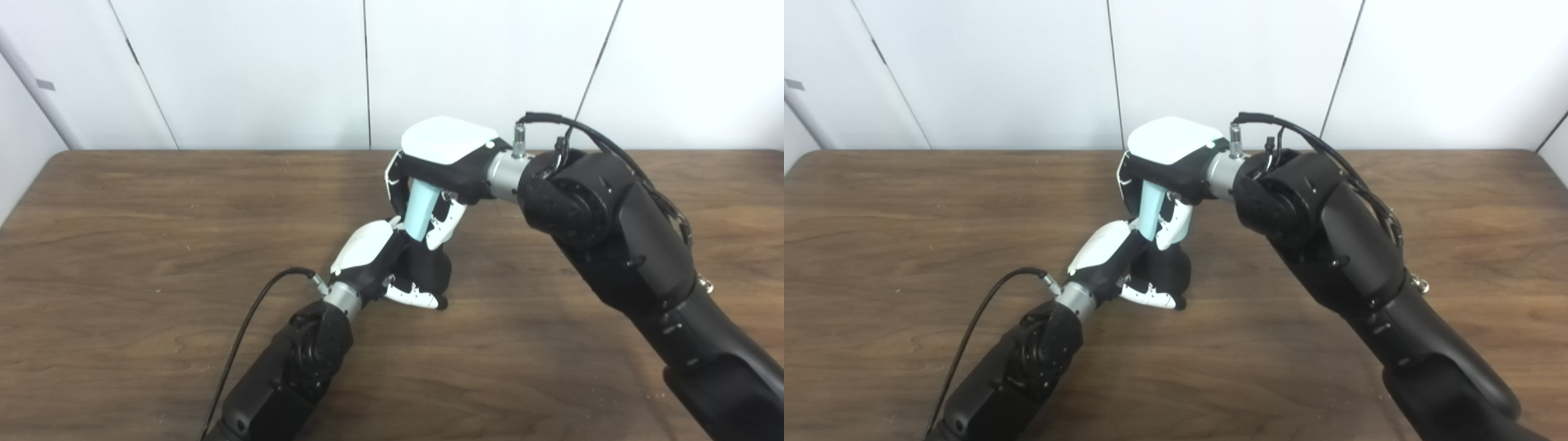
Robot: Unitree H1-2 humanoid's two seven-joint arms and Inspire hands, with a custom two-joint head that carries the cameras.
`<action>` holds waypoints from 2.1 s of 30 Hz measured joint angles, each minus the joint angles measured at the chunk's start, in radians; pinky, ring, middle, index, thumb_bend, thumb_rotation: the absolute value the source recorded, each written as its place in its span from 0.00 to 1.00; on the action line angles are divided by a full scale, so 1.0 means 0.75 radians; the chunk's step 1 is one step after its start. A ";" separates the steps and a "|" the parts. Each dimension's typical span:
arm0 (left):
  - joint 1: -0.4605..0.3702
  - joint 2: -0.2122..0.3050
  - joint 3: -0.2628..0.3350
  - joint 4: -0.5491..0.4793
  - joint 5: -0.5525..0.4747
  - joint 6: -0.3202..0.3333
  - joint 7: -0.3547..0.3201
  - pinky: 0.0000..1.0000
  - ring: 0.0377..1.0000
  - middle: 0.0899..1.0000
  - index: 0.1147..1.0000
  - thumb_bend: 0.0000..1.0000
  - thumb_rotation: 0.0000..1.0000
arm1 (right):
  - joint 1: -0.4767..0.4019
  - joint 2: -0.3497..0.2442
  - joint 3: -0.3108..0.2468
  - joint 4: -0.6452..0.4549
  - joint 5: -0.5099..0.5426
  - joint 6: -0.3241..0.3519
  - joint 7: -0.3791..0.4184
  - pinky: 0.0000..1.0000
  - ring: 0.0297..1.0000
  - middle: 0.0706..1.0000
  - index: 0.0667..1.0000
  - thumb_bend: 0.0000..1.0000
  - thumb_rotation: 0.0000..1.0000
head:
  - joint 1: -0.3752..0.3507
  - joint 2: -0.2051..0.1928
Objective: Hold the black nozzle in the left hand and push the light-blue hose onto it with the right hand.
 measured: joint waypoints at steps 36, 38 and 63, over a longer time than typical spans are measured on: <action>-0.015 -0.016 0.002 0.026 0.000 -0.001 0.000 1.00 1.00 0.87 0.41 0.52 0.04 | -0.047 -0.075 -0.136 -0.052 0.191 0.031 0.084 0.99 1.00 0.99 0.92 0.87 0.78 | 0.004 -0.014; -0.015 -0.016 0.002 0.026 0.000 -0.001 0.000 1.00 1.00 0.87 0.41 0.52 0.04 | -0.046 -0.077 -0.150 -0.052 0.202 0.030 0.062 1.00 1.00 1.00 0.93 0.86 0.82 | 0.010 -0.016; -0.013 -0.017 0.006 0.029 0.001 -0.001 0.002 1.00 1.00 0.87 0.41 0.52 0.04 | 0.207 -0.234 -0.279 -0.186 0.455 -0.211 -0.146 1.00 1.00 1.00 0.96 0.72 1.00 | 0.006 -0.043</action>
